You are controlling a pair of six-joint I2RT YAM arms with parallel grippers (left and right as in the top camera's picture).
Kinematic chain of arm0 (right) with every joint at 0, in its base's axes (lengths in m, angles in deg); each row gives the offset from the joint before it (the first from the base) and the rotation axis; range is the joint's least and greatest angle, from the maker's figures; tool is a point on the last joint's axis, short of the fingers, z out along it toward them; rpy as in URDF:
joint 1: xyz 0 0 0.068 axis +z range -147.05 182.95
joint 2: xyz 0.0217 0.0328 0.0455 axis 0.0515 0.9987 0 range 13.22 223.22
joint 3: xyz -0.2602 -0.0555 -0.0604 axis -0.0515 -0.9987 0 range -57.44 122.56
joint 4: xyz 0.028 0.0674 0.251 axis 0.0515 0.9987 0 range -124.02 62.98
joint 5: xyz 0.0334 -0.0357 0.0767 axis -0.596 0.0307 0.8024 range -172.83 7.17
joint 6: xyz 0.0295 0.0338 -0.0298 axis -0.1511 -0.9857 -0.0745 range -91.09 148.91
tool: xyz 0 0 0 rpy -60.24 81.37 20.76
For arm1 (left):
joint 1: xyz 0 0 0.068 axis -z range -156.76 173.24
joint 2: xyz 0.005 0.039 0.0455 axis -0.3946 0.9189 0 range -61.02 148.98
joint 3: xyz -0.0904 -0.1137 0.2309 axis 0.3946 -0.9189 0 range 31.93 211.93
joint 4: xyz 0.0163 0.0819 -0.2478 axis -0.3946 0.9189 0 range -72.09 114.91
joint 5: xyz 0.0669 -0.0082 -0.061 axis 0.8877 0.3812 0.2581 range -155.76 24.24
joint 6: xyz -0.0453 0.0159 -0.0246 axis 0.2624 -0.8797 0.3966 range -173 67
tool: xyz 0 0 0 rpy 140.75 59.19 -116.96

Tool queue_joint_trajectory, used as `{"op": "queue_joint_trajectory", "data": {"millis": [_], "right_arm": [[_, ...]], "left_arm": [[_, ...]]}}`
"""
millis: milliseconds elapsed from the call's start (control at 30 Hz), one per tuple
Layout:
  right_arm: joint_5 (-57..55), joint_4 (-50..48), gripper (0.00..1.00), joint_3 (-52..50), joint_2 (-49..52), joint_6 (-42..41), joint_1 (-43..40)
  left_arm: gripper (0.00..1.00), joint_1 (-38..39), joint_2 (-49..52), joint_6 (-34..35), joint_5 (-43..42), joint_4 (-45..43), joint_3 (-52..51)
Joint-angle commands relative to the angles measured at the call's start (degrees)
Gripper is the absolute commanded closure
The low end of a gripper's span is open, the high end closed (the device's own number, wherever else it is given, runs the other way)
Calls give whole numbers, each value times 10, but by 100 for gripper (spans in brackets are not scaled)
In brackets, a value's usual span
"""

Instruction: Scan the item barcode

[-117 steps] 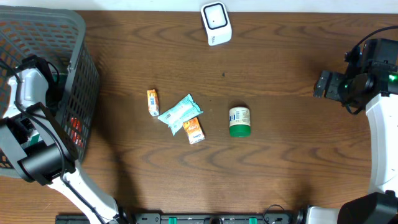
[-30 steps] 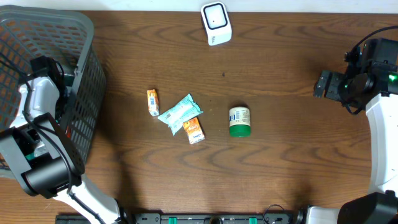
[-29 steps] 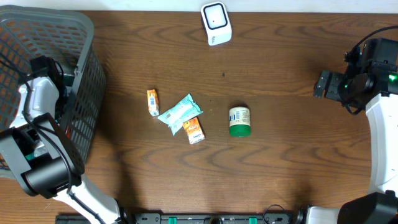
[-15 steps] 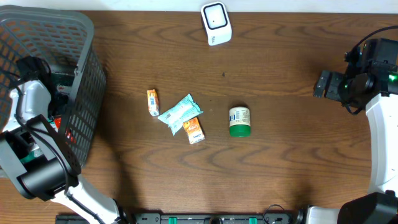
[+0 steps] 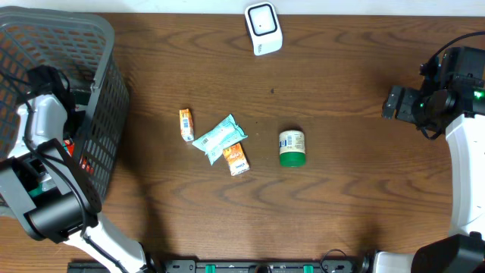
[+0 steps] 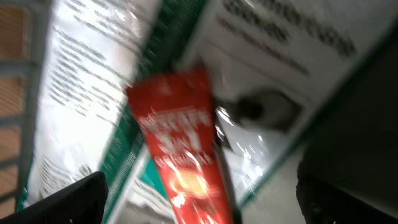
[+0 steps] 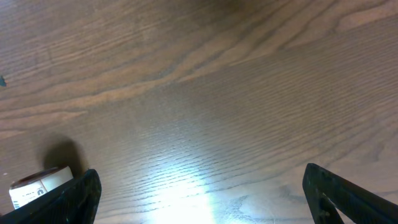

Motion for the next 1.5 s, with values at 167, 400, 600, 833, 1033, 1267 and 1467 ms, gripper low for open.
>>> {"op": "queue_joint_trajectory", "data": {"millis": [167,400,600,833,1033,1267,1467], "right_arm": [[-5,1,1,4,0,5,0],[-5,1,1,4,0,5,0],[-5,1,1,4,0,5,0],[-5,1,1,4,0,5,0],[-5,1,1,4,0,5,0],[-5,1,1,4,0,5,0],[-5,1,1,4,0,5,0]], "left_arm": [[2,-11,-2,21,52,22,-43],[7,-26,3,21,76,-22,-79],[9,-48,3,21,141,-63,-80],[19,-61,3,30,135,-90,-80],[36,-62,3,33,101,-97,-81],[35,-63,3,34,101,-134,-107],[36,-64,4,34,101,-156,-119]]}}
